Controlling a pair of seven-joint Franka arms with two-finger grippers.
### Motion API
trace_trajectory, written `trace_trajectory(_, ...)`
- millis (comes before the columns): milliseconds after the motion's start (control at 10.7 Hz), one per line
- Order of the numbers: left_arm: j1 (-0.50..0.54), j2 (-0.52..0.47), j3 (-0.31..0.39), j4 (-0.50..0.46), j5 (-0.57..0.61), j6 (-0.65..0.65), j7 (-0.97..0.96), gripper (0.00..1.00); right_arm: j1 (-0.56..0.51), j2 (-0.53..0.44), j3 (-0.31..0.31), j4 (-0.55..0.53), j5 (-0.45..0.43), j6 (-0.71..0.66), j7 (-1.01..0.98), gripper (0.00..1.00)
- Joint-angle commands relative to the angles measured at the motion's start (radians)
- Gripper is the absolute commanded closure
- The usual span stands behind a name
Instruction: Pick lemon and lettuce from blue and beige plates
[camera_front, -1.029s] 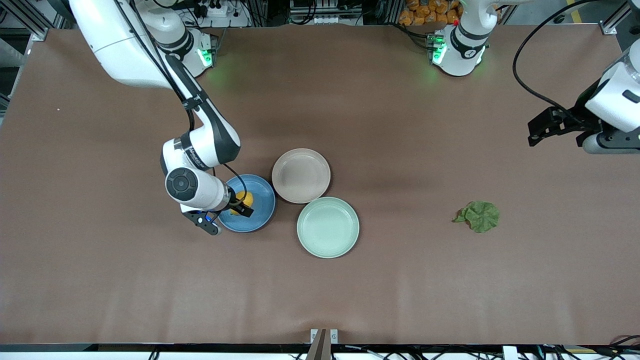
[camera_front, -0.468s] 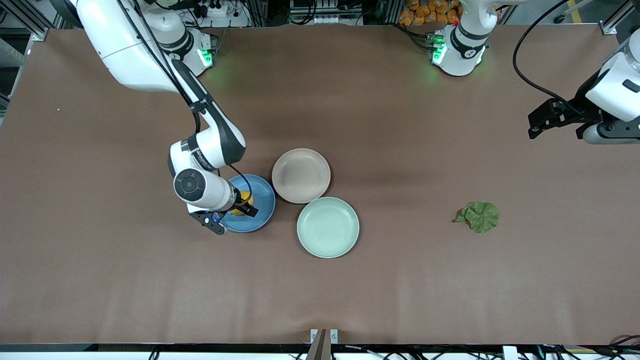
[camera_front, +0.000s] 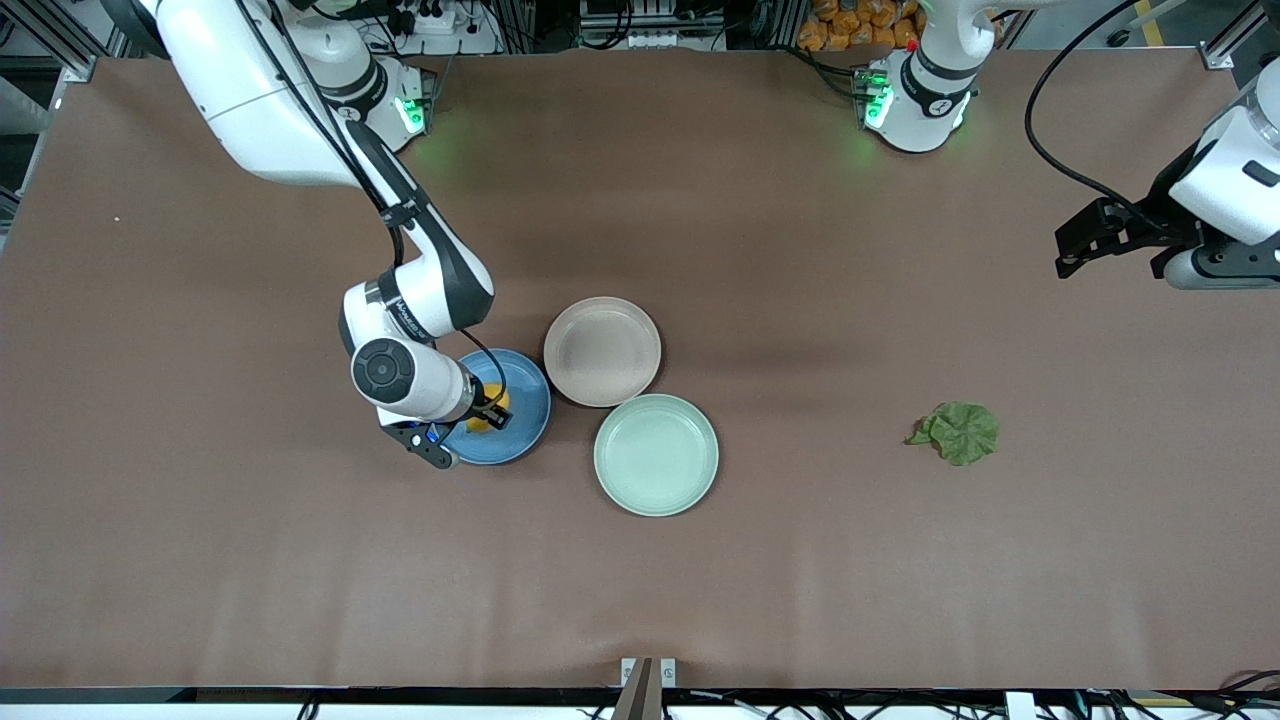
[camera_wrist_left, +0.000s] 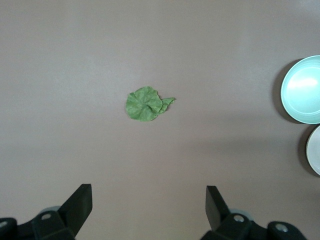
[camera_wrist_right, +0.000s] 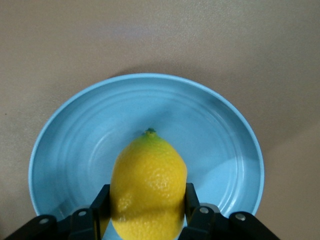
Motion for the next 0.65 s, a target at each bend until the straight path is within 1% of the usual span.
trace_trajectory(0, 0.004, -0.023, 0.003, -0.025, -0.016, 0.014, -0.001, 0.0, 0.004, -0.028, 0.002, -0.002, -0.011, -0.019, 0.007, 0.72)
trace_trajectory(187, 0.004, -0.023, 0.005, -0.028, -0.016, 0.003, -0.009, 0.0, 0.003, -0.081, 0.002, 0.007, -0.011, -0.078, -0.038, 0.86)
trace_trajectory(281, 0.004, -0.023, 0.005, -0.03, -0.016, 0.001, -0.017, 0.0, -0.007, -0.118, 0.0, 0.007, -0.011, -0.136, -0.131, 0.94)
trace_trajectory(468, 0.004, -0.023, 0.011, -0.031, -0.013, 0.0, -0.018, 0.0, -0.059, -0.173, -0.004, 0.001, -0.011, -0.216, -0.348, 0.99)
trace_trajectory(561, 0.004, -0.025, 0.011, -0.031, -0.013, 0.0, -0.018, 0.0, -0.095, -0.184, -0.009, -0.005, -0.011, -0.235, -0.46, 1.0)
